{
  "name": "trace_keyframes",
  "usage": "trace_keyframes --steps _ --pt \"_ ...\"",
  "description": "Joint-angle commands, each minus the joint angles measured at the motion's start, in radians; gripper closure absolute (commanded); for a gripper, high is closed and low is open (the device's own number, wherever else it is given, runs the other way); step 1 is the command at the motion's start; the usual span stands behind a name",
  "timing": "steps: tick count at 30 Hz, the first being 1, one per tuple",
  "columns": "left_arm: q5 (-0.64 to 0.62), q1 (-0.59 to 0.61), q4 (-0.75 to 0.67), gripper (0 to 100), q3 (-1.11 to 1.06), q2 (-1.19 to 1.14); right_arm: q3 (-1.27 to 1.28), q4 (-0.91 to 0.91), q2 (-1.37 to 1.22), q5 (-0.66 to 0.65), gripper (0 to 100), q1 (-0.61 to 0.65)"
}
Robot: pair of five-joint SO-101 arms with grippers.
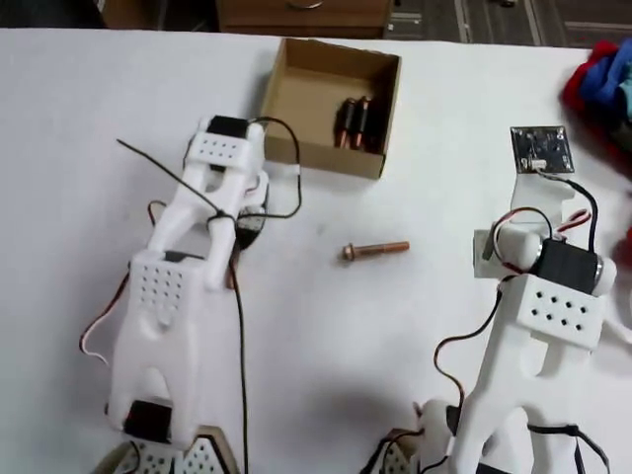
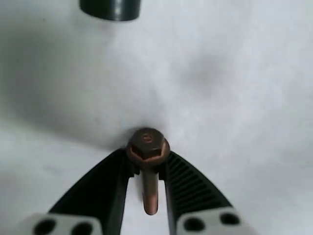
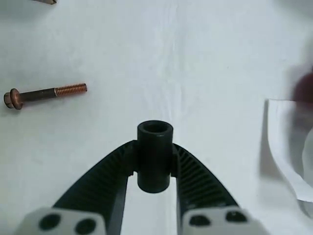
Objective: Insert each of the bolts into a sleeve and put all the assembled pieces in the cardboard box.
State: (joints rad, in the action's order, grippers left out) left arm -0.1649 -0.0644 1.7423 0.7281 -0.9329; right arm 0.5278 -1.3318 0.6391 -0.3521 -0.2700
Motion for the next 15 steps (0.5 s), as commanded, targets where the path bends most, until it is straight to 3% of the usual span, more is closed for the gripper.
trace_keyframes --steps 1,9,12,15 --pt "-0.005 -0.011 0.046 97 0.070 0.097 0.002 0.005 0.041 0.000 97.5 0.002" --pt "0.005 -0.115 0.025 97 -0.108 0.529 0.276 0.105 0.211 0.005 97.5 0.090" --pt "0.080 -0.137 -0.104 97 -0.262 0.690 0.414 0.211 0.380 0.008 97.5 0.137" --pt "0.083 -0.130 -0.330 98 -0.496 0.867 0.531 0.288 0.529 0.009 97.5 0.197"
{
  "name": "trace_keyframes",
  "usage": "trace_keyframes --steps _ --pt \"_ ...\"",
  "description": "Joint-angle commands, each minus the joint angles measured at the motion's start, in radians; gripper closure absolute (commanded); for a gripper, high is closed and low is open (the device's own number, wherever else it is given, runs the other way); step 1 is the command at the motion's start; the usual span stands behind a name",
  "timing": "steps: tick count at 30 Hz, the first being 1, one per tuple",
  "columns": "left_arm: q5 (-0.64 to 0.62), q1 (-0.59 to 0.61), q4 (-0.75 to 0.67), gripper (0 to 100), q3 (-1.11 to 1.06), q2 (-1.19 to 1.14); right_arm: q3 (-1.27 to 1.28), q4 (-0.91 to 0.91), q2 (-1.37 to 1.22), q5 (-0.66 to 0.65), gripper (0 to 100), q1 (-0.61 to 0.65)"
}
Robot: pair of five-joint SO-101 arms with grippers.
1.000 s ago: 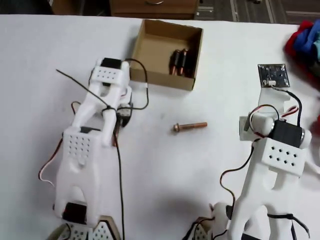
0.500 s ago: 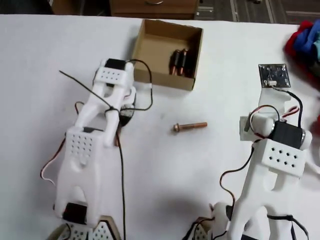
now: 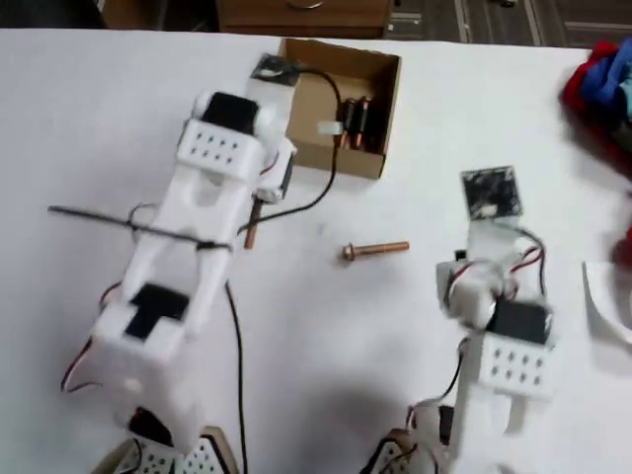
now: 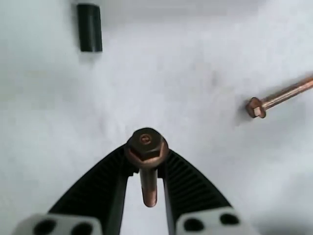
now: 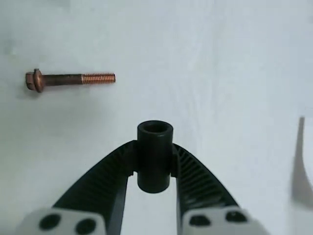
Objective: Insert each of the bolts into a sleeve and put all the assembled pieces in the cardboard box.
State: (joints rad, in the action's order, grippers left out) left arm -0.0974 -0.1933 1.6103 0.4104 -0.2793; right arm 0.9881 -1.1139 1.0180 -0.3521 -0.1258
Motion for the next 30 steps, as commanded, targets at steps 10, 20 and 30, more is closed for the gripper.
trace_keyframes --steps 10,20,30 --pt "0.014 -0.009 -1.290 98 -1.144 0.950 0.293 0.553 0.242 0.216 97.4 0.202" --pt "-0.104 -0.064 -1.479 97 -1.279 1.249 0.477 1.079 0.240 0.216 97.5 0.470" --pt "-0.258 -0.259 -1.246 97 -1.059 1.241 0.473 1.079 0.242 0.218 97.5 0.475"
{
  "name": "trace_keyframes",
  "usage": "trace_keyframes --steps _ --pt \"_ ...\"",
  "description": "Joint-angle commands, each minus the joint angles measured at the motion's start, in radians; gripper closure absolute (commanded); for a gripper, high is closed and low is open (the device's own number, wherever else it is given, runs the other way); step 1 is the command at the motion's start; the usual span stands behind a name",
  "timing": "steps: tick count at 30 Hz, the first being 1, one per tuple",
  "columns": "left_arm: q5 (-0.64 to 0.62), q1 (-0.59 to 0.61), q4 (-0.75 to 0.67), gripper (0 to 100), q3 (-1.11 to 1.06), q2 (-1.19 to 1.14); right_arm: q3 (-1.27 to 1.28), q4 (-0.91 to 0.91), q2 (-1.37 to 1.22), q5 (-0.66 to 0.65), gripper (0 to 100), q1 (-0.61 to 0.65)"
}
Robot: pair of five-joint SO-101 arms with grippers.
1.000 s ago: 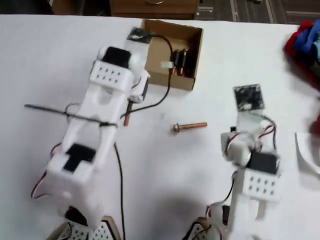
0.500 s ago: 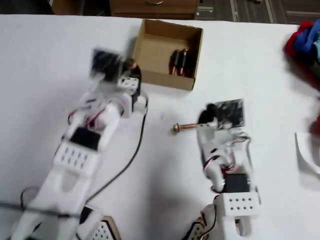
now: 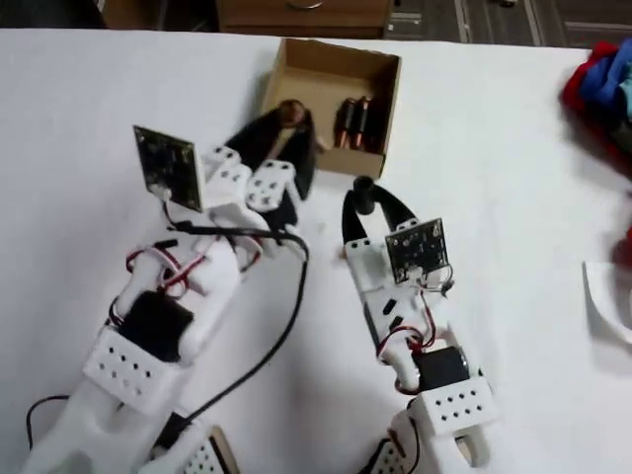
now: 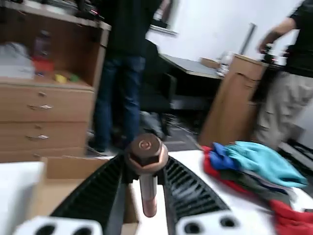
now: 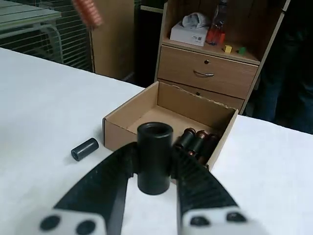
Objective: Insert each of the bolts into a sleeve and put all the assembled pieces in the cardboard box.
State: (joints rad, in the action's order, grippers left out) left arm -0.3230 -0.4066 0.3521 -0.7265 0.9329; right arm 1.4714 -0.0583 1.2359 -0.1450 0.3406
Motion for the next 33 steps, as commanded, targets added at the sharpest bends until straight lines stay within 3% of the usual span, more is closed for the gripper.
trace_keyframes --steps 1,10,17,33 --pt "-0.035 -0.054 0.014 97 0.084 0.017 -0.011 0.021 0.024 0.011 97.5 0.008" --pt "-0.041 -0.061 0.014 97 0.124 -0.138 -0.014 0.019 0.024 0.012 97.5 -0.013" --pt "-0.041 -0.147 0.015 97 0.119 -0.144 -0.015 0.019 0.024 0.012 97.5 -0.038" --pt "-0.037 -0.127 0.012 97 0.062 -0.187 -0.015 0.019 0.025 0.014 97.5 -0.035"
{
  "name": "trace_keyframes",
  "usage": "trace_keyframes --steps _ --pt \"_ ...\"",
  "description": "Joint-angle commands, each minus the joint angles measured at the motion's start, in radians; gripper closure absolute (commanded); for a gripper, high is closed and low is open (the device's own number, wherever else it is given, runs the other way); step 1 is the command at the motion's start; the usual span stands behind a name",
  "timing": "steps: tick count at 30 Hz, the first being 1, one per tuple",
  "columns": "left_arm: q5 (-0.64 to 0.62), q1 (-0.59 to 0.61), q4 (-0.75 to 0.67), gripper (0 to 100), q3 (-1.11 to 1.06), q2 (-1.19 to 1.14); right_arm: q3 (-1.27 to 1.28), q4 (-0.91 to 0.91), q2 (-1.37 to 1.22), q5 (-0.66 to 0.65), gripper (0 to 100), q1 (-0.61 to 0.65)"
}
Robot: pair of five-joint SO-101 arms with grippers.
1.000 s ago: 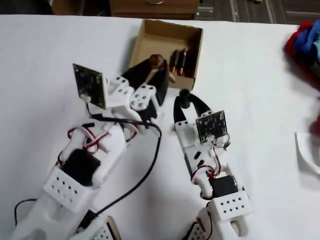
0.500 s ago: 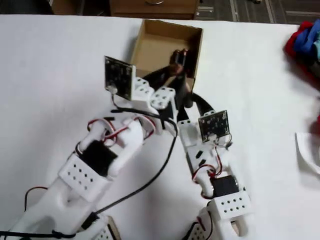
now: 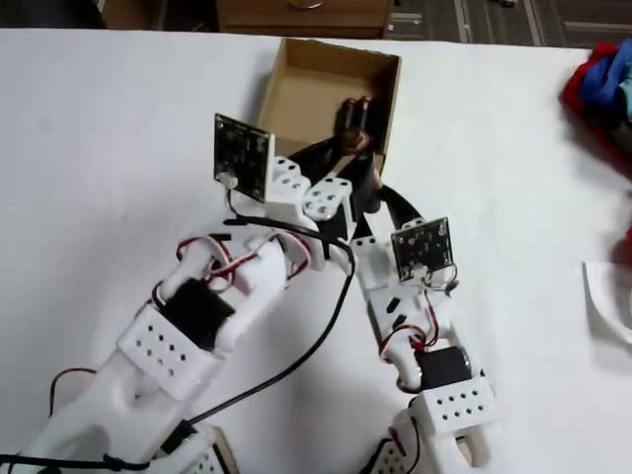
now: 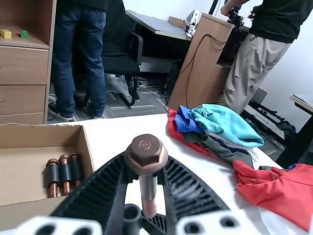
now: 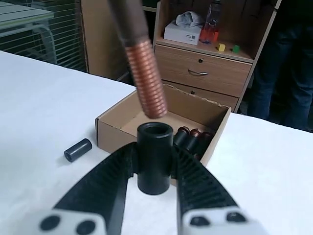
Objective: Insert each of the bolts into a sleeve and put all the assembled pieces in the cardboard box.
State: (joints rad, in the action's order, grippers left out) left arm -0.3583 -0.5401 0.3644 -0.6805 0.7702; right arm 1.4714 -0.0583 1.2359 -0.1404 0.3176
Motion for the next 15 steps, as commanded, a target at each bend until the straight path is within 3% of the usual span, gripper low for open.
trace_keyframes --steps 1,15 --pt "-0.002 0.020 -0.005 97 0.016 -0.043 -0.015 0.019 0.027 0.009 97.5 -0.012" --pt "-0.005 0.052 -0.028 97 0.053 -0.112 -0.015 0.019 0.027 0.006 97.5 -0.015"
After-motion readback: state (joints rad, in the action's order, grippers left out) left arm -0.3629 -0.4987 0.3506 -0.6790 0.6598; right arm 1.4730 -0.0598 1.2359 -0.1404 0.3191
